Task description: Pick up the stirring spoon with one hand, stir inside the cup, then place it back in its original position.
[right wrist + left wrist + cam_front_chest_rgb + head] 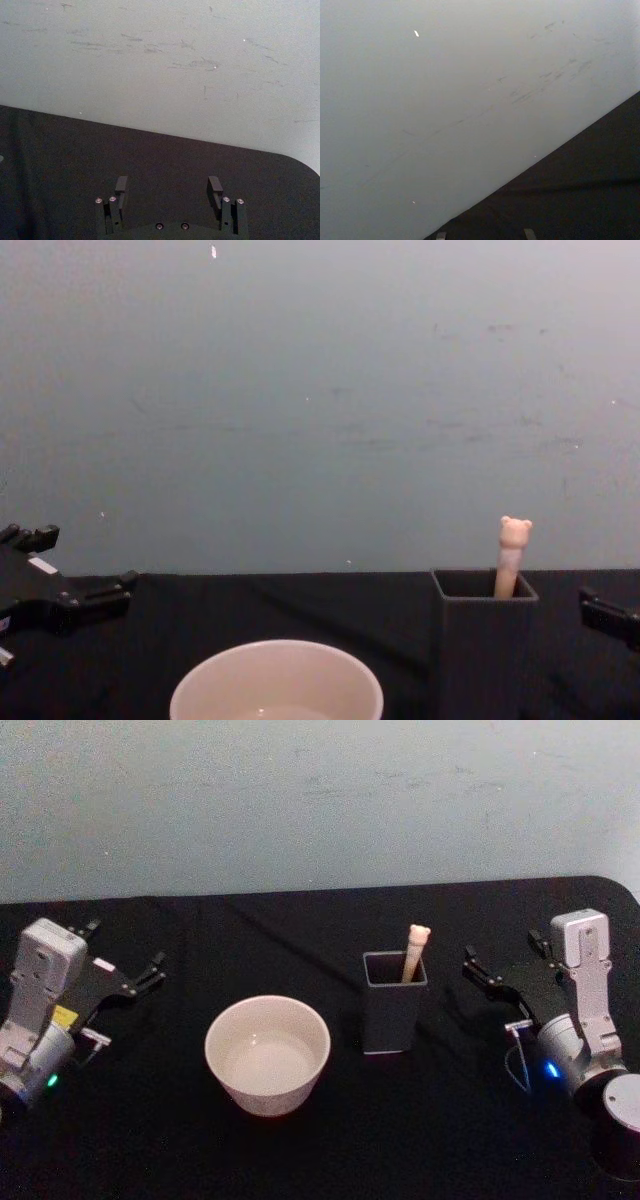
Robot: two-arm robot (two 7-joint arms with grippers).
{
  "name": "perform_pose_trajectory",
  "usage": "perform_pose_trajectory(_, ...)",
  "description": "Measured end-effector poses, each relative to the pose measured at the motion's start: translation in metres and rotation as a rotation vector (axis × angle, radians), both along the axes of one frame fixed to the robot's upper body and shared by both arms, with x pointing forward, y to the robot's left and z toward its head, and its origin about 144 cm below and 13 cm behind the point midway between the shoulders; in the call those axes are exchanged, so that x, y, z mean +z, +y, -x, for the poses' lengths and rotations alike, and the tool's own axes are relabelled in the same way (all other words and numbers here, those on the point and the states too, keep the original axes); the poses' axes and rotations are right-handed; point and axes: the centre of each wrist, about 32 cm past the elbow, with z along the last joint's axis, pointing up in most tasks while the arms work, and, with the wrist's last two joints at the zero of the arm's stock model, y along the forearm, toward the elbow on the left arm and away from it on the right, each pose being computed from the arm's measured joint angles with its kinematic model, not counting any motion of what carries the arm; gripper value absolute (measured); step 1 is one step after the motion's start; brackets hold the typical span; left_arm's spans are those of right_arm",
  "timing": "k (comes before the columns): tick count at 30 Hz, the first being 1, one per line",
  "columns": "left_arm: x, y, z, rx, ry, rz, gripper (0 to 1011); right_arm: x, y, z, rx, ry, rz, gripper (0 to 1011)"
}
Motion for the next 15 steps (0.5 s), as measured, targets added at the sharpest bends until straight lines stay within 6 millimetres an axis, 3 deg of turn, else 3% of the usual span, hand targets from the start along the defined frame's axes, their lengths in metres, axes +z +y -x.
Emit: perform_pose_trajectory(15,0.0000,0.0000,0.0000,0.000,0.000,0.000,1001,0.0002,0.0003,0.0004,0.000,-0.002,0.000,1002)
